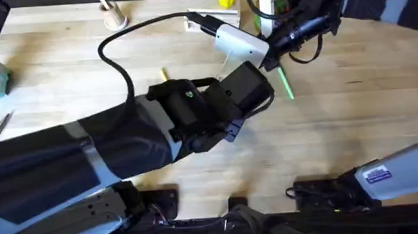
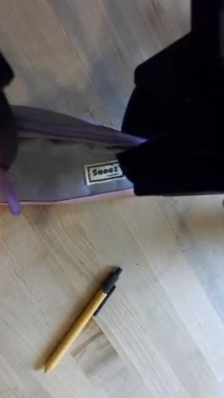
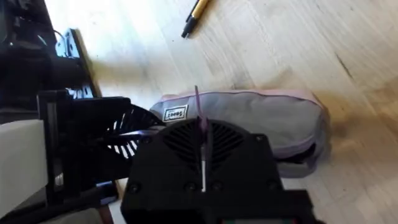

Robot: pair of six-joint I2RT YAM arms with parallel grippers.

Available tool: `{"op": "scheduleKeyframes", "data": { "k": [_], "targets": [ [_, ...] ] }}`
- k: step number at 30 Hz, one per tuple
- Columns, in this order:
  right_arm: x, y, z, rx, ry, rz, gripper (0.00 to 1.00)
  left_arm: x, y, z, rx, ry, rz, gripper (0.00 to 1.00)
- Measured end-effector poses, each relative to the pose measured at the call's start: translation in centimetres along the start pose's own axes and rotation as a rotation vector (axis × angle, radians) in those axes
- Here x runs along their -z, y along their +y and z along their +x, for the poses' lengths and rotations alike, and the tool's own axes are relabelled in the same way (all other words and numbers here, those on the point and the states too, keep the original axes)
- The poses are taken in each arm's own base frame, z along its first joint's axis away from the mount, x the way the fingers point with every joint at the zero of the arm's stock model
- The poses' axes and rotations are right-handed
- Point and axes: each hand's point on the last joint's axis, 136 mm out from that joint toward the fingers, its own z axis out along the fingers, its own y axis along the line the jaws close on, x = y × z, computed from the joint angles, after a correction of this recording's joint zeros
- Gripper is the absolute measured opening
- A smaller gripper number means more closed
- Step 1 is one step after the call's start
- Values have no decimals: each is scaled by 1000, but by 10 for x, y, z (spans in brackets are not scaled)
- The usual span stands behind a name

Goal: Unzip the bag, pick up the pens from the table one at a time and place them inside, then zip the bag closed.

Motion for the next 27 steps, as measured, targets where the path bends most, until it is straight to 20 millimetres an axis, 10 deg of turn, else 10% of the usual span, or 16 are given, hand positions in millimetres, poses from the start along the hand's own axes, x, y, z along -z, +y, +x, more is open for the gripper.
{"op": "scheduleKeyframes", "data": {
  "k": [27],
  "targets": [
    [-48, 50, 20, 18, 156, -144, 30, 0, 0, 0, 1, 0, 0, 42]
  ]
}}
